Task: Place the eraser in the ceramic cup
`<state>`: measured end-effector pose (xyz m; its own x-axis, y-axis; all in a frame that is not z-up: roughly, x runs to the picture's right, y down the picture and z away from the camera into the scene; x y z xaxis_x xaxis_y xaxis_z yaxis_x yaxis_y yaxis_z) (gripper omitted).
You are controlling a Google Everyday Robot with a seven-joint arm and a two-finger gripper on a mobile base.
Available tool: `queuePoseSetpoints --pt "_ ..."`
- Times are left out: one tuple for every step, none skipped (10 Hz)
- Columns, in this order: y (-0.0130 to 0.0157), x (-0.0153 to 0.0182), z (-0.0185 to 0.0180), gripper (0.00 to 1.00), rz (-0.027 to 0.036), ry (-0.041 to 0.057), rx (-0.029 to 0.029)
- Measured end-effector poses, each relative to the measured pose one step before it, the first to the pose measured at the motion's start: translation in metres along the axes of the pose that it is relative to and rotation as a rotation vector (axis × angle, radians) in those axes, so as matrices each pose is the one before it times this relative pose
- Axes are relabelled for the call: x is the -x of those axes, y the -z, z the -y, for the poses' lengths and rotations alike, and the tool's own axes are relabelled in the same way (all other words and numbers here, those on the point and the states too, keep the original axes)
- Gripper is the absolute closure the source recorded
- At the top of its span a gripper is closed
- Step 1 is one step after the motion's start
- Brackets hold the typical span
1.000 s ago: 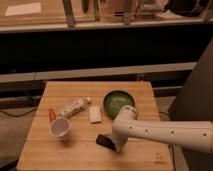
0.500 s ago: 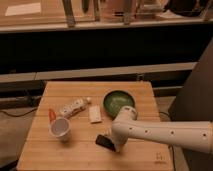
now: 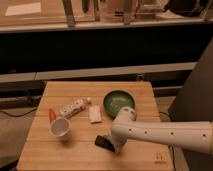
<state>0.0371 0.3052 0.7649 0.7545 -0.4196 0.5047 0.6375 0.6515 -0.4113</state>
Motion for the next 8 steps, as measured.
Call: queuePoseSetpoints --pt "0.00115 0.00113 -0.00033 0.96 0.00151 0.00087 -0.00179" --pt "0.00158 0.00062 -0.00029 0.96 0.0028 0.00052 -0.00576" --pt "0.00215 0.00085 -0.00018 0.96 0.00341 0.00073 -0.00802" --pt "0.00337 0.00289 0.00066 0.96 0.0056 0.00705 -0.01164" --pt "0.00407 0.00262 0.00067 0.96 0.00385 0.00606 -0.01049" --pt "0.00292 0.00102 -0.00094 0.96 0.0027 0.00183 -0.00724" --pt "0.00222 0.00173 0.00044 0.96 0.00248 0.00486 -0.00683" --pt "0.00194 0.00233 0.00081 0.96 0.00256 0.00616 -0.0071"
